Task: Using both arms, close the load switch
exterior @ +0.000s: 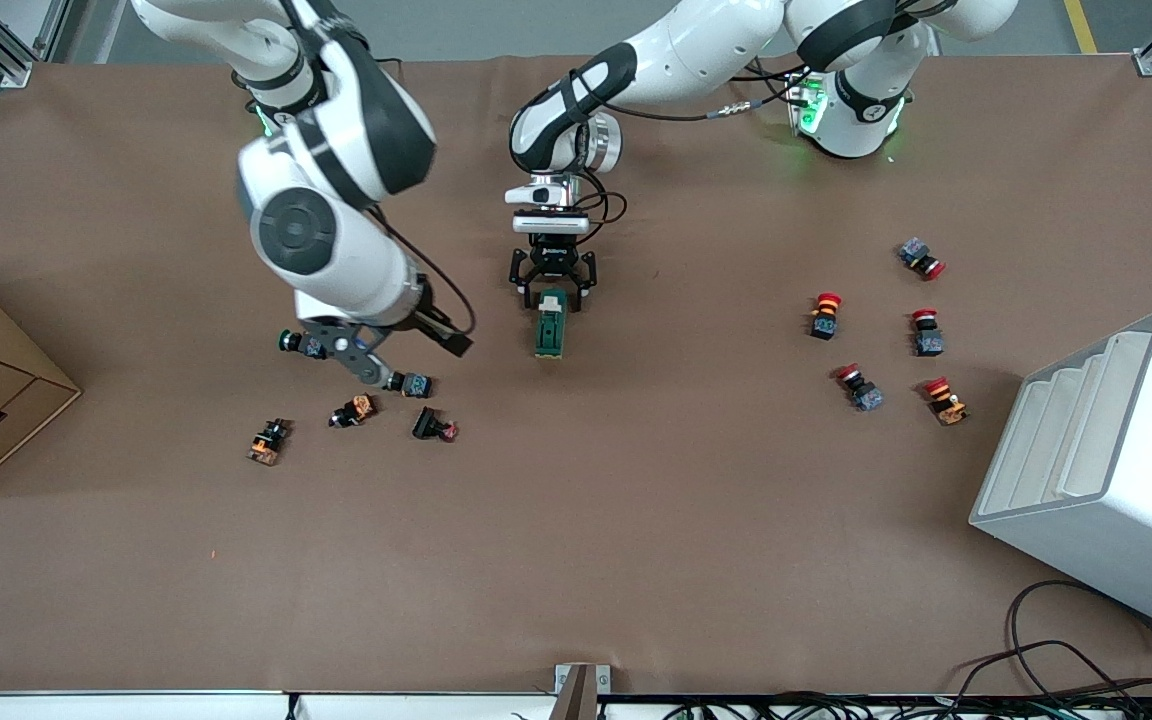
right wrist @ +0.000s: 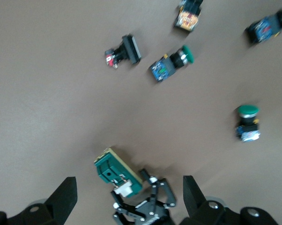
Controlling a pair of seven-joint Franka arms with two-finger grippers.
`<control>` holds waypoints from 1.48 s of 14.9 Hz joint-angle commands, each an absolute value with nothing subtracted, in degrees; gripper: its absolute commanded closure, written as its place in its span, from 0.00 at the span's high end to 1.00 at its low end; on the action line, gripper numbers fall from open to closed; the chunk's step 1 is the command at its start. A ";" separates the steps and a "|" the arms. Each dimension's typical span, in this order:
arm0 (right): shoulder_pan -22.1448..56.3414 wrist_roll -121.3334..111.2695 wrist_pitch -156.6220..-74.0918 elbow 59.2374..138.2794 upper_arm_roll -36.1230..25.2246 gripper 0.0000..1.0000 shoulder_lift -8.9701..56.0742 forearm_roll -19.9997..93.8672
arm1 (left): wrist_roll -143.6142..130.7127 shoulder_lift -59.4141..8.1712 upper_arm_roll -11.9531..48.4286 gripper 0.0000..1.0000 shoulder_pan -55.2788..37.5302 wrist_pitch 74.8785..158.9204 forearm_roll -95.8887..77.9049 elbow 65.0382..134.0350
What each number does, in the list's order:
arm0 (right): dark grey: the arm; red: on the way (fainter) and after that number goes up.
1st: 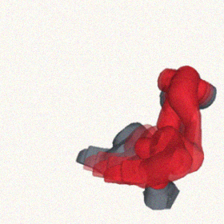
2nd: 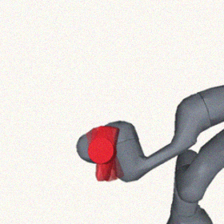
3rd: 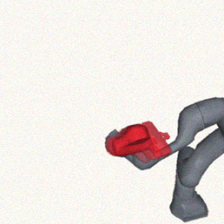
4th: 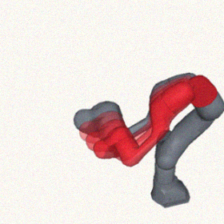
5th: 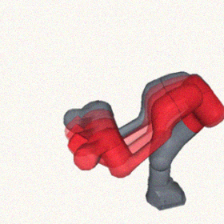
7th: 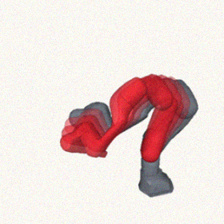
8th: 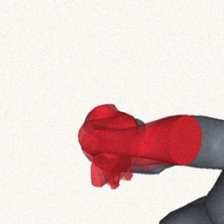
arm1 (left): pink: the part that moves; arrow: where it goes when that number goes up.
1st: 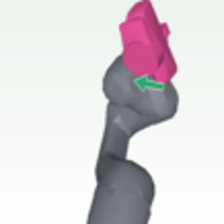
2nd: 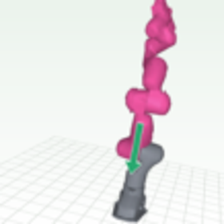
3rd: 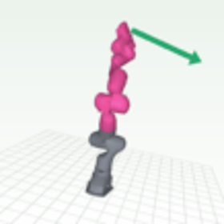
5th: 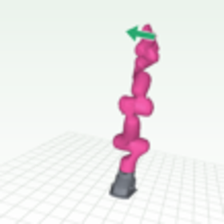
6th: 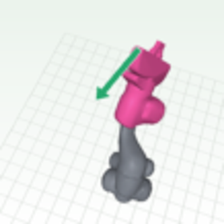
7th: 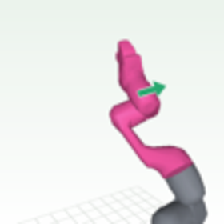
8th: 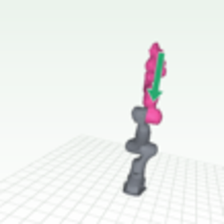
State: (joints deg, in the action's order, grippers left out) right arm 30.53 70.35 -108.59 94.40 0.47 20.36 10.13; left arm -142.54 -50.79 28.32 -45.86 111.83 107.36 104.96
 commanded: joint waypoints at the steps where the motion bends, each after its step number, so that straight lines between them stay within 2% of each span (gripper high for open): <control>1: 34.35 75.74 -113.01 94.57 -0.09 1.00 23.72 11.25 | -144.05 -52.21 27.95 0.98 -46.32 112.68 107.40 104.24; 4: 38.22 82.25 -118.02 95.18 0.00 1.00 26.80 11.34 | -144.23 -52.21 27.95 0.98 -46.32 112.68 107.40 104.33; 7: 41.39 85.69 -123.03 98.69 0.00 1.00 27.16 11.43 | -144.67 -52.21 27.95 0.99 -46.32 112.68 107.49 104.41; 11: 42.80 85.69 -125.32 101.95 0.44 1.00 27.77 13.79 | -144.67 -52.21 27.86 0.99 -46.67 112.68 107.49 104.41; 17: 45.08 85.78 -132.79 102.30 0.53 1.00 32.69 16.34 | -144.76 -52.21 27.86 0.99 -46.67 112.68 107.40 104.41; 22: 46.14 84.82 -132.54 102.30 0.53 1.00 34.10 16.61 | -145.11 -52.21 27.95 0.99 -46.76 112.68 107.49 104.41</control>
